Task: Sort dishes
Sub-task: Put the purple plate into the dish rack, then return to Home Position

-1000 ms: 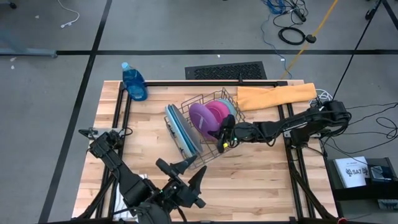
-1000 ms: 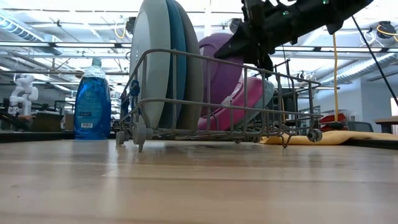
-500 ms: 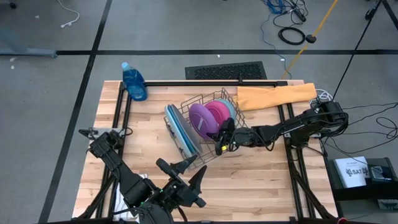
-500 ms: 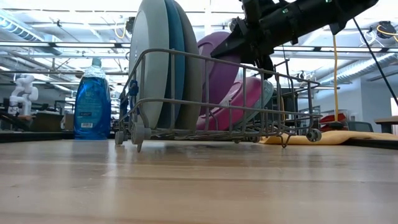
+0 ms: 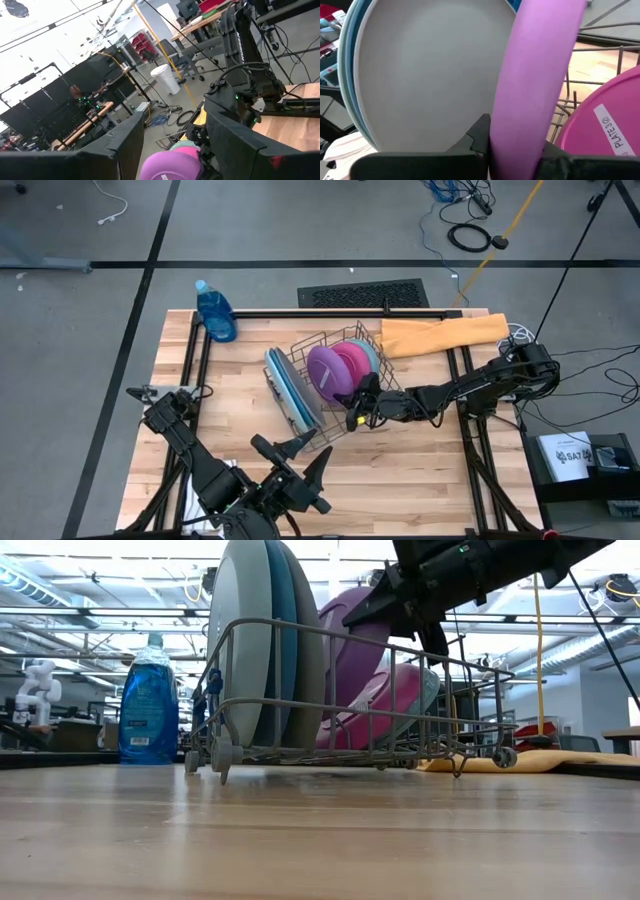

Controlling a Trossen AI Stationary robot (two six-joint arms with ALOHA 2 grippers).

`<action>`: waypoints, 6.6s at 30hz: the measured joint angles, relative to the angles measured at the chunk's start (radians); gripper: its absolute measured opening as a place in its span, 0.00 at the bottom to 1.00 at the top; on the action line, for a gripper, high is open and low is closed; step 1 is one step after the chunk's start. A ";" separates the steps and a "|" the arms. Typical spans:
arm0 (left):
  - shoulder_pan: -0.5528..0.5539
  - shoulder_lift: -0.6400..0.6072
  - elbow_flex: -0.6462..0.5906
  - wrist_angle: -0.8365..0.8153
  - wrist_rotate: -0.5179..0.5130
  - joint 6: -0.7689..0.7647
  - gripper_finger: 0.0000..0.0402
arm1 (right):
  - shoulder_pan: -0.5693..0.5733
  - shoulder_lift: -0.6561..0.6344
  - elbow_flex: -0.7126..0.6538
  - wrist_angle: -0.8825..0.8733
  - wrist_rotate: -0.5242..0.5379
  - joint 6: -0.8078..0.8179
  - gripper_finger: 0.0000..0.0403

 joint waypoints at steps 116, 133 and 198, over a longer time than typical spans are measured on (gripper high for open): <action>0.008 -0.001 0.000 -0.027 0.001 -0.076 0.53 | -0.084 0.142 0.175 -0.196 0.266 -0.600 0.00; 0.008 -0.001 0.000 -0.042 0.001 -0.078 0.53 | -0.068 0.109 0.176 -0.057 0.073 -0.759 0.00; 0.021 -0.001 0.000 -0.043 0.003 -0.130 0.53 | -0.391 0.365 0.672 -0.713 0.121 -1.021 0.00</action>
